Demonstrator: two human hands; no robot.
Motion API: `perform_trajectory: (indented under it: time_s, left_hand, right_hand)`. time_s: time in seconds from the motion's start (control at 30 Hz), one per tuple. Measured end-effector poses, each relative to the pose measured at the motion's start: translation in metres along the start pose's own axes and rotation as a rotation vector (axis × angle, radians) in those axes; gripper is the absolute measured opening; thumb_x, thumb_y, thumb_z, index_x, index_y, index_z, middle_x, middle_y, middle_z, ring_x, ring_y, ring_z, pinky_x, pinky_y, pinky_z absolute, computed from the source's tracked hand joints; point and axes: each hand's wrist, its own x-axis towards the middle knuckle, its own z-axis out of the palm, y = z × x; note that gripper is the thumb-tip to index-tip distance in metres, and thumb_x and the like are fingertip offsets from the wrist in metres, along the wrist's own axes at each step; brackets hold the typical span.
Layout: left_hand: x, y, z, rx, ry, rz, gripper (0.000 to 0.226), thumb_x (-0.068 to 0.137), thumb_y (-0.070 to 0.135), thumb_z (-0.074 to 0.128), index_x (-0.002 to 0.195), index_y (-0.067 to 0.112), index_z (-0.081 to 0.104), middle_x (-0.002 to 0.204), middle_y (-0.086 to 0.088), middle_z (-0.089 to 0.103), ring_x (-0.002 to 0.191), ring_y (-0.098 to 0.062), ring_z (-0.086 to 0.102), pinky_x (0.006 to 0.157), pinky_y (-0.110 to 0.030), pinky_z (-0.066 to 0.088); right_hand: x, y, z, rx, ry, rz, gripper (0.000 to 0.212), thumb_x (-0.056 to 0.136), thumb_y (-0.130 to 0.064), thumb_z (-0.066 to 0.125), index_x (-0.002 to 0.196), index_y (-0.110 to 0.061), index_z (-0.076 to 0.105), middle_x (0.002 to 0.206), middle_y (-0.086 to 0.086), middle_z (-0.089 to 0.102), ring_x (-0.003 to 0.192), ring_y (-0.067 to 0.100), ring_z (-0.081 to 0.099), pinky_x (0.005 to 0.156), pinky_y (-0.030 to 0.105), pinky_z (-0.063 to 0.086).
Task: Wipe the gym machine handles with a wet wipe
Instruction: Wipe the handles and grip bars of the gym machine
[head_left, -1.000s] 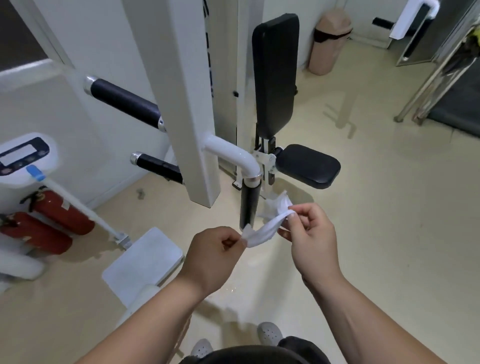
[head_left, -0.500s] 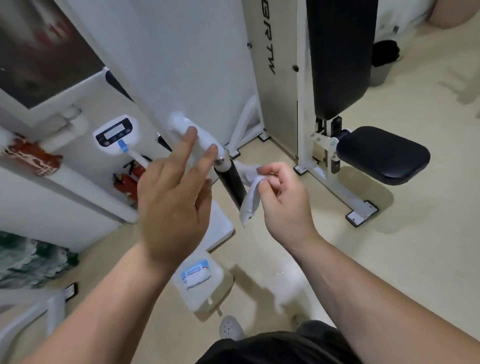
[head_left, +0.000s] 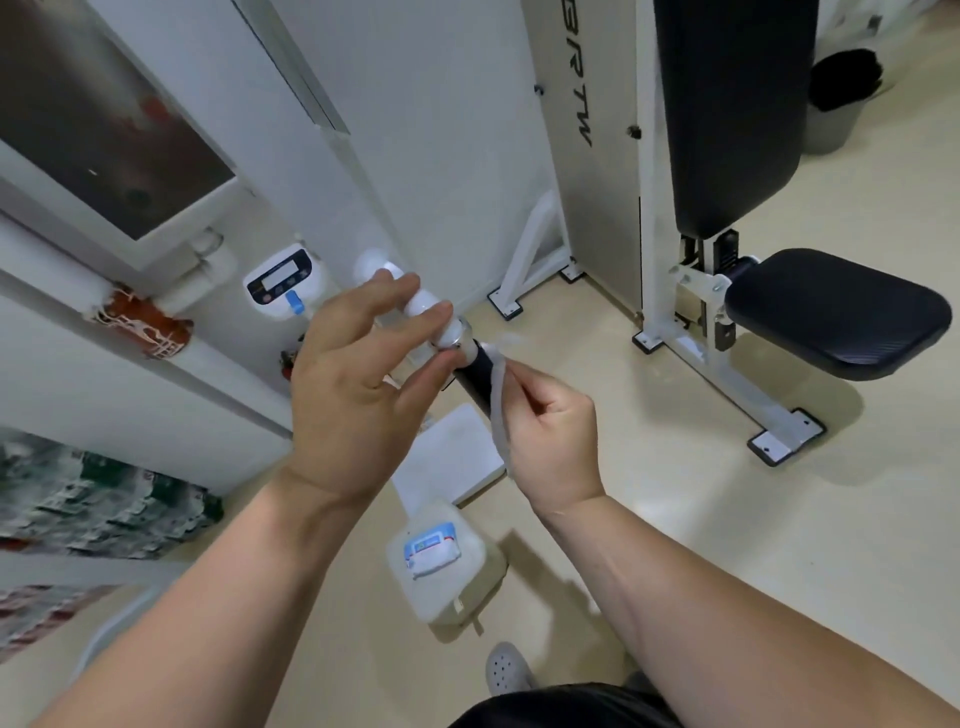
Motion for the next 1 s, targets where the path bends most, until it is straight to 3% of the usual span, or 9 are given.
perform_trajectory:
  time_s: [0.07,0.13,0.33,0.5,0.6,0.67,0.77,0.9,1.0]
  left_hand:
    - [-0.001,-0.003,-0.002,-0.006,0.003,-0.001,0.024,0.084,0.017,0.082,0.104,0.007,0.077,0.118,-0.017,0.067,0.111,-0.032,0.064,0.104,-0.038,0.05]
    - [-0.003,-0.005,-0.002,-0.021,0.0,-0.017,0.024,0.082,0.015,0.083,0.103,0.005,0.077,0.116,-0.021,0.068,0.11,-0.036,0.066,0.103,-0.042,0.051]
    - [-0.005,-0.007,0.0,-0.026,0.009,-0.021,0.026,0.081,0.017,0.085,0.103,0.005,0.077,0.115,-0.022,0.069,0.108,-0.041,0.067,0.107,-0.039,0.047]
    - [-0.003,-0.005,0.003,-0.045,0.015,-0.03,0.026,0.081,0.015,0.085,0.104,0.007,0.076,0.114,-0.021,0.069,0.107,-0.039,0.067,0.109,-0.038,0.046]
    - [-0.002,-0.007,0.002,-0.058,0.018,-0.033,0.027,0.081,0.016,0.085,0.104,0.008,0.076,0.113,-0.02,0.068,0.108,-0.039,0.067,0.108,-0.038,0.047]
    - [-0.002,-0.006,0.002,-0.067,0.016,-0.027,0.026,0.081,0.017,0.084,0.105,0.008,0.075,0.112,-0.018,0.067,0.108,-0.04,0.067,0.107,-0.042,0.048]
    - [-0.001,-0.005,0.003,-0.06,0.015,-0.014,0.026,0.081,0.016,0.084,0.104,0.008,0.076,0.114,-0.011,0.064,0.109,-0.039,0.067,0.106,-0.042,0.049]
    - [0.003,-0.004,0.005,-0.074,0.009,-0.021,0.025,0.081,0.017,0.082,0.104,0.009,0.076,0.112,-0.011,0.064,0.109,-0.038,0.068,0.099,-0.049,0.053]
    - [0.004,-0.004,0.01,-0.066,0.029,-0.004,0.024,0.081,0.016,0.083,0.102,0.007,0.076,0.109,-0.016,0.066,0.108,-0.035,0.068,0.102,-0.047,0.052]
  right_hand:
    - [-0.006,0.014,-0.009,-0.034,0.002,0.088,0.025,0.104,-0.026,0.06,0.1,-0.011,0.08,0.068,-0.01,0.06,0.069,0.011,0.049,0.071,0.029,0.048]
    - [-0.014,0.022,-0.013,-0.008,0.025,0.151,0.022,0.104,-0.021,0.06,0.11,-0.013,0.079,0.076,-0.021,0.066,0.073,0.003,0.059,0.078,0.023,0.047]
    - [-0.013,-0.015,0.017,0.082,-0.035,-0.093,0.031,0.098,-0.01,0.065,0.115,-0.035,0.072,0.111,-0.014,0.076,0.111,0.004,0.07,0.098,0.021,0.052]
    - [-0.011,0.007,0.002,-0.022,-0.02,-0.084,0.042,0.095,-0.007,0.069,0.112,-0.045,0.068,0.093,-0.028,0.075,0.088,-0.009,0.066,0.086,0.013,0.049]
    - [-0.016,0.028,-0.016,-0.157,-0.01,-0.02,0.035,0.091,-0.023,0.071,0.11,-0.052,0.068,0.077,-0.029,0.071,0.073,-0.009,0.057,0.075,0.009,0.045]
    - [-0.016,0.028,-0.016,-0.195,-0.002,-0.03,0.03,0.087,-0.031,0.066,0.106,-0.054,0.071,0.073,-0.021,0.07,0.072,-0.006,0.054,0.074,0.012,0.045]
    - [-0.008,0.005,0.001,-0.117,0.0,-0.133,0.033,0.087,-0.026,0.068,0.111,-0.049,0.07,0.086,-0.033,0.071,0.086,-0.01,0.063,0.085,0.013,0.048]
    - [0.002,-0.004,0.009,-0.062,-0.023,-0.201,0.038,0.088,-0.025,0.072,0.126,-0.03,0.069,0.107,-0.014,0.076,0.102,0.002,0.07,0.096,0.028,0.054]
    - [0.002,0.025,-0.017,-0.226,-0.025,-0.14,0.04,0.086,-0.042,0.065,0.124,-0.033,0.072,0.089,-0.017,0.076,0.082,-0.004,0.062,0.082,0.016,0.051]
